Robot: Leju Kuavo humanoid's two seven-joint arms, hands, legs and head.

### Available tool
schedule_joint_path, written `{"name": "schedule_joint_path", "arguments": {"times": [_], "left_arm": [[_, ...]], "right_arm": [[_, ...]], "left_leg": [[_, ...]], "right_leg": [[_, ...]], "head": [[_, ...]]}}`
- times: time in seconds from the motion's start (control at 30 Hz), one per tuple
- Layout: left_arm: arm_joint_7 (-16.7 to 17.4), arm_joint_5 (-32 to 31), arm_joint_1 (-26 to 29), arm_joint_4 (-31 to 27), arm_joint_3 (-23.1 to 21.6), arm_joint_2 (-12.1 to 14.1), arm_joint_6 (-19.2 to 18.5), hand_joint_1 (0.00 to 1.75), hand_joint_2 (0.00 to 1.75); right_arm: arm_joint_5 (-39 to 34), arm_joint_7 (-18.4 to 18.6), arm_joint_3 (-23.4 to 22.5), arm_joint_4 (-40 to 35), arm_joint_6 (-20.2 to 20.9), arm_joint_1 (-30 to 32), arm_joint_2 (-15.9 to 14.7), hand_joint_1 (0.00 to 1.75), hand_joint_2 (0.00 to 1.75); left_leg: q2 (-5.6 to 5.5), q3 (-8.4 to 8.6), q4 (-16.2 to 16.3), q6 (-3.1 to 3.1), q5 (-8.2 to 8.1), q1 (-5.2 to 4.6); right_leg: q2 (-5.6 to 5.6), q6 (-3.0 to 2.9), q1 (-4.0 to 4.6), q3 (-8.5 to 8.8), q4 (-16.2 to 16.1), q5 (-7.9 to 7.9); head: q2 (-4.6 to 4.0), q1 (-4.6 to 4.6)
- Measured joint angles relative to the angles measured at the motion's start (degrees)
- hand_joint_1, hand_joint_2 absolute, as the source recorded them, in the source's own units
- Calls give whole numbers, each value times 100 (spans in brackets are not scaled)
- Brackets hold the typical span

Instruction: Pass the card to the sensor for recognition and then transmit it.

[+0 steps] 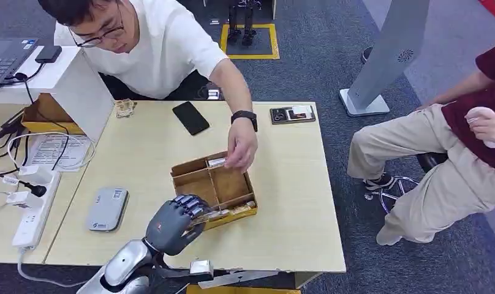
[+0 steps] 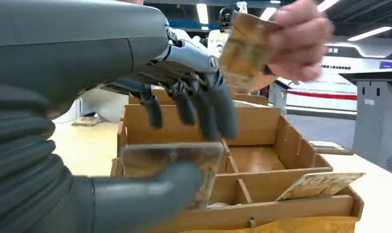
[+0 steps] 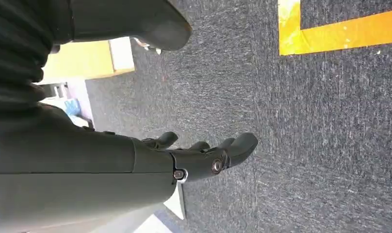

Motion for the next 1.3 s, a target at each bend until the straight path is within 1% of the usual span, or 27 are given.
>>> {"name": "schedule_joint_path", "arguments": {"times": [0.1,0.23,0.53,0.6,0.77,0.83,0.9,0.93,0.97,1.03,1.13,1.17,1.23,1.3], "left_arm": [[107,-138,-25,9,-37,15,7,175,175],[332,-424,-107,70,-65,24,-13,175,175],[396,-468,-170,162,-153,63,-20,175,175],[402,-452,-165,168,-153,63,26,175,175],[400,-422,-96,190,-155,59,398,175,175],[389,-389,-51,190,-155,41,667,175,175],[352,-339,-18,190,-153,-9,1057,175,175],[345,-323,-9,190,-153,-44,1168,175,175],[341,-315,-6,190,-153,-59,1248,175,175],[330,-315,-6,190,-153,-105,1268,175,175],[6,-317,59,133,-89,-261,1333,175,175],[-248,-341,113,63,81,-390,1351,175,175],[-543,-361,161,-46,407,-643,1368,175,175],[-761,-356,162,-151,689,-890,1370,175,175]], "right_arm": [[0,0,0,0,7,-1,-2,0,175],[0,0,0,0,7,-8,-2,0,175],[7,9,0,0,4,-12,-7,0,175],[9,9,0,0,2,-12,-7,0,175],[15,11,0,0,-11,-12,-7,0,175],[18,18,0,4,-18,-12,-7,0,175],[20,26,0,13,-24,-12,-7,0,175],[24,26,0,15,-28,-13,-7,0,175],[28,26,0,17,-28,-14,-7,0,175],[35,26,0,20,-31,-15,-7,0,175],[44,28,0,26,-33,-11,-7,0,175],[46,28,0,28,-39,-11,-7,0,175],[105,46,4,35,-66,-15,-7,0,175],[195,70,33,44,-105,-14,-7,0,175]], "left_leg": [[0,0,0,0,0,0],[1,0,0,0,0,0],[1,1,0,0,0,0],[1,0,0,0,0,0],[0,0,0,0,0,0],[1,0,0,0,0,0],[-1,0,0,0,0,0],[-2,0,0,0,0,0],[-2,0,0,0,0,0],[-1,0,0,0,0,0],[-1,0,1,0,0,-1],[-2,0,1,1,1,-1],[-4,0,1,1,1,-1],[-2,0,1,1,1,-2]], "right_leg": [[0,0,0,0,0,0],[0,0,0,0,0,0],[0,0,0,1,1,0],[0,0,0,1,1,0],[0,0,0,1,0,0],[0,0,0,1,0,0],[-1,0,0,1,0,0],[-2,0,-1,1,0,0],[-2,0,-1,2,0,0],[-1,0,-1,2,0,0],[-1,0,-2,2,0,0],[-2,0,-2,2,0,0],[-3,0,-2,3,0,0],[-3,0,-2,3,0,1]], "head": [[0,0],[0,0],[0,0],[0,0],[0,2],[0,0],[0,2],[0,0],[0,0],[0,2],[0,0],[0,2],[0,2],[0,2]]}}
